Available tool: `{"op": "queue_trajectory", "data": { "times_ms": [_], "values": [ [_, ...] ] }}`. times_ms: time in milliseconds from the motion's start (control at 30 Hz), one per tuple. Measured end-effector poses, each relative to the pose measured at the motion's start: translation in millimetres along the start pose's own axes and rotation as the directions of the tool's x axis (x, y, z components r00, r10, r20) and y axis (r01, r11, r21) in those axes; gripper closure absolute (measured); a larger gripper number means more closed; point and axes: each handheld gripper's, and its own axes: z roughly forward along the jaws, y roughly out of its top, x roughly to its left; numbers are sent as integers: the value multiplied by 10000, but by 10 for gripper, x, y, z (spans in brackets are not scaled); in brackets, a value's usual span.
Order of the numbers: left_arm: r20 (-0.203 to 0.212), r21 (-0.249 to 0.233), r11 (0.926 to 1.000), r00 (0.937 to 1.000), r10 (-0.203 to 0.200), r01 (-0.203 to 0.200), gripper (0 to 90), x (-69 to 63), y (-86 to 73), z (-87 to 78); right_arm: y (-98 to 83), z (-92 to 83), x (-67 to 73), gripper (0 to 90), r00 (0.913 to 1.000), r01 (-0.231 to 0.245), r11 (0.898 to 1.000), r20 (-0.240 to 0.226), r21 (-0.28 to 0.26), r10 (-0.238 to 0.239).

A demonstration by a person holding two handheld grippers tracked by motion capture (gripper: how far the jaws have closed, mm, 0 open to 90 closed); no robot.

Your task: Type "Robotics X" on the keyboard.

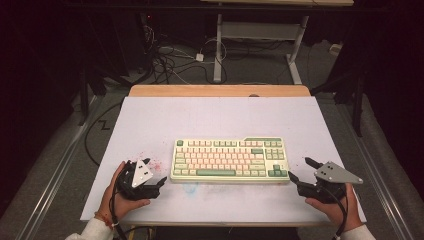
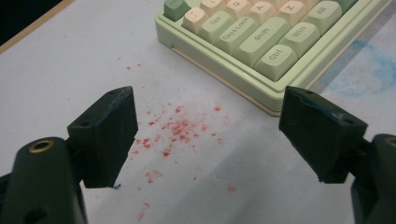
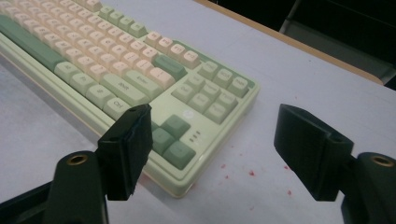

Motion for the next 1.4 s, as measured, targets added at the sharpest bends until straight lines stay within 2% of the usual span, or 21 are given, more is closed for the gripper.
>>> {"op": "queue_trajectory", "data": {
  "times_ms": [167, 300, 467, 500, 533, 567, 600, 700, 733, 833, 1000, 1233, 1400],
  "values": [
    [37, 58, 10000, 10000, -24, 23, 183, 2, -5, 11, 83, 63, -6, 335, 9997, -205, 9998, -160, -55, 205],
    [36, 80, 10000, 10000, -6, 6, 183, 1, -1, 13, 132, 107, -1, 363, 9997, -148, 9999, -220, -61, 146],
    [81, 107, 9999, 10000, 7, -8, 183, -2, -1, 27, 228, 241, 41, 483, 9994, 0, 9995, -348, 303, 10],
    [92, 109, 9999, 10000, 8, -9, 183, -3, 0, 28, 228, 241, 41, 483, 9994, 0, 9995, -348, 303, 10],
    [91, 119, 9999, 10000, 31, -32, 183, -6, 1, 28, 259, 283, 69, 531, 9987, 64, 9990, -502, 441, -42],
    [90, 119, 9999, 9999, 53, -54, 183, -8, 1, 26, 259, 283, 69, 531, 9987, 64, 9990, -502, 441, -42],
    [101, 123, 9999, 9999, 54, -55, 183, -8, 1, 26, 285, 322, 99, 611, 9979, 170, 9985, -640, 513, -137],
    [119, 169, 9998, 9999, 58, -60, 184, -12, -1, 28, 314, 377, 142, 709, 9953, 262, 9982, -945, 536, -211],
    [121, 171, 9998, 9999, 66, -68, 184, -13, 0, 29, 314, 377, 142, 709, 9953, 262, 9982, -945, 536, -211],
    [179, 171, 9998, 9998, 85, -89, 185, -16, 2, 33, 359, 465, 211, 802, 9899, 616, 9957, -1318, 699, -520],
    [183, 249, 9996, 9997, 159, -163, 188, -22, 3, 41, 424, 582, 306, 889, 9825, 791, 9940, -1748, 761, -648],
    [260, 167, 9998, 9996, 125, -129, 188, -25, 2, 38, 455, 773, 387, 900, 9713, 1101, 9873, -2231, 1146, -824],
    [213, 128, 9999, 9997, 102, -105, 188, -23, 3, 30, 430, 869, 412, 900, 9677, 1212, 9816, -2377, 1473, -838]
  ]
}}
